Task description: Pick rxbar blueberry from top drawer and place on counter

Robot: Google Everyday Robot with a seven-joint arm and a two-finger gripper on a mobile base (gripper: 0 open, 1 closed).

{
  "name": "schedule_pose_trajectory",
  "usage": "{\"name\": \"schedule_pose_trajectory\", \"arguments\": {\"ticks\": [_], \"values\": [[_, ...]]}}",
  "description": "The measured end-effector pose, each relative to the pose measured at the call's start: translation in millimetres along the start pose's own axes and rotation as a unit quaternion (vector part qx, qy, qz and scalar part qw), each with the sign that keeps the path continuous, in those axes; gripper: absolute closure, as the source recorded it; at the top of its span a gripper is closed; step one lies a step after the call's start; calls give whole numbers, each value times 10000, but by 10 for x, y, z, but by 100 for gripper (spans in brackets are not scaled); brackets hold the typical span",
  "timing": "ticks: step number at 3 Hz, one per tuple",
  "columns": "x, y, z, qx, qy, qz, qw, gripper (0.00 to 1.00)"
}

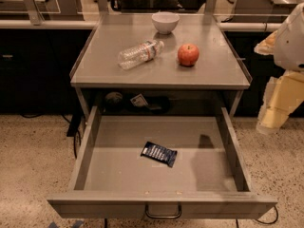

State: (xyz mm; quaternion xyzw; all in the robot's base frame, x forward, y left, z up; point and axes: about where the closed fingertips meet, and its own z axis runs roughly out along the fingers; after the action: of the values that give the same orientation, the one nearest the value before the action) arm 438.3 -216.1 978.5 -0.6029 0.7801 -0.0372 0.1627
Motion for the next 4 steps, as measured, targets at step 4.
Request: {"name": "schedule_pose_trajectory", "arguments": {"ticks": [4], "values": [[79, 226, 1299, -277, 46, 115, 9995, 0]]}}
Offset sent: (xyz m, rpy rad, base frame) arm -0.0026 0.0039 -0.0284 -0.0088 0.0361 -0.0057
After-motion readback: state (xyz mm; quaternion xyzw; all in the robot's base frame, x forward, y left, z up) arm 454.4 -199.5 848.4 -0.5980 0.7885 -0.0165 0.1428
